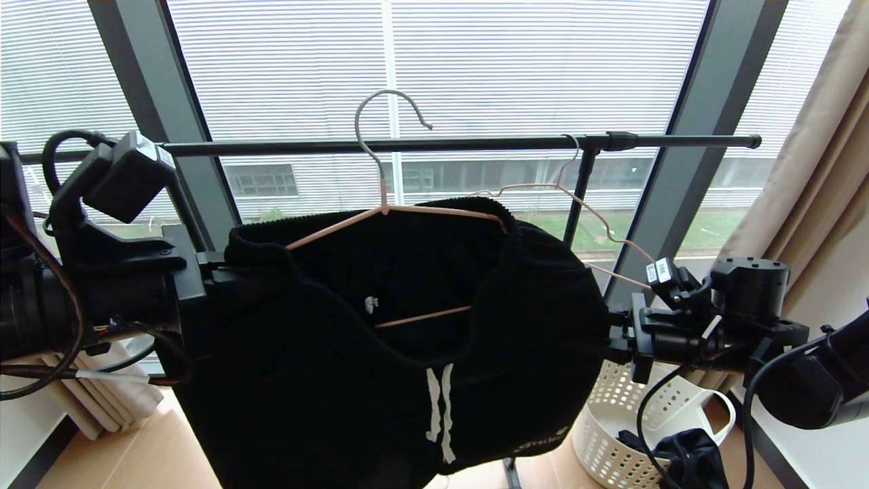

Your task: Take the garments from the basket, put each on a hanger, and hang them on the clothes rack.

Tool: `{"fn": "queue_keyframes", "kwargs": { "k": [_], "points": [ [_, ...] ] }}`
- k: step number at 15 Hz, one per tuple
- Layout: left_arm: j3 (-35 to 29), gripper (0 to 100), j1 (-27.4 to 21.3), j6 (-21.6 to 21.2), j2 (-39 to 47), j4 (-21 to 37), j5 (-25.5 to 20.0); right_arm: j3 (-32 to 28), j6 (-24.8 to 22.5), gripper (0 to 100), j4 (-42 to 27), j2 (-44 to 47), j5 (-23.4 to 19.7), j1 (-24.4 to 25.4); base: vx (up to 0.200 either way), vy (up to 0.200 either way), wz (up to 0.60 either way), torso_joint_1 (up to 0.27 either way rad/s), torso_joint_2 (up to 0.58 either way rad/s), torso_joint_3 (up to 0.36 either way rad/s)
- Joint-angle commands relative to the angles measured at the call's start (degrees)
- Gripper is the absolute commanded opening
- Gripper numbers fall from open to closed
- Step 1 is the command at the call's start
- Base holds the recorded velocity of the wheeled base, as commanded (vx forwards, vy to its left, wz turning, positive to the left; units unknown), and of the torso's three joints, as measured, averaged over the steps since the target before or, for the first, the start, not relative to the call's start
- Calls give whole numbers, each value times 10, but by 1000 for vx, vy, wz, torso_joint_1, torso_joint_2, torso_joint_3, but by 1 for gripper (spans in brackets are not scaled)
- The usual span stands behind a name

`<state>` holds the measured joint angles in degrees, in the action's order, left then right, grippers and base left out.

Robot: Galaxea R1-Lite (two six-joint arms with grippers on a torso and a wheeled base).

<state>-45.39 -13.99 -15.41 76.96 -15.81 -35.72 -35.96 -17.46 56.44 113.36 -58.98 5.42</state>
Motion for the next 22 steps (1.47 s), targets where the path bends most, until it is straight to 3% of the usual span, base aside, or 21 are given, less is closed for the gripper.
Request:
{"fn": "queue_keyframes", "kwargs": {
  "k": [1, 3, 7, 10, 15, 22],
  "points": [
    [7, 0, 11, 0, 2, 0, 0, -2, 0, 100, 0, -1, -1, 1, 0, 0, 0, 0, 0, 0],
    [9, 0, 51, 1, 17, -1, 0, -6, 0, 100, 1, 0, 13, 1, 0, 0, 0, 0, 0, 0],
    [-7, 0, 59, 64, 54, -45, 13, -16, 4, 100, -1, 0, 127, 34, 0, 0, 0, 0, 0, 0],
    [-50, 0, 30, 122, 95, -55, 106, -31, 53, 100, 0, 0, 214, 64, 0, 0, 0, 0, 0, 0],
    [-133, 0, -10, 163, 172, -52, 207, -65, 101, 100, -20, 7, 309, 93, 0, 0, 0, 0, 0, 0],
    [-253, 0, -68, 188, 297, -50, 342, -66, 101, 100, -27, 7, 311, 93, 0, 0, 0, 0, 0, 0]
  ]
}}
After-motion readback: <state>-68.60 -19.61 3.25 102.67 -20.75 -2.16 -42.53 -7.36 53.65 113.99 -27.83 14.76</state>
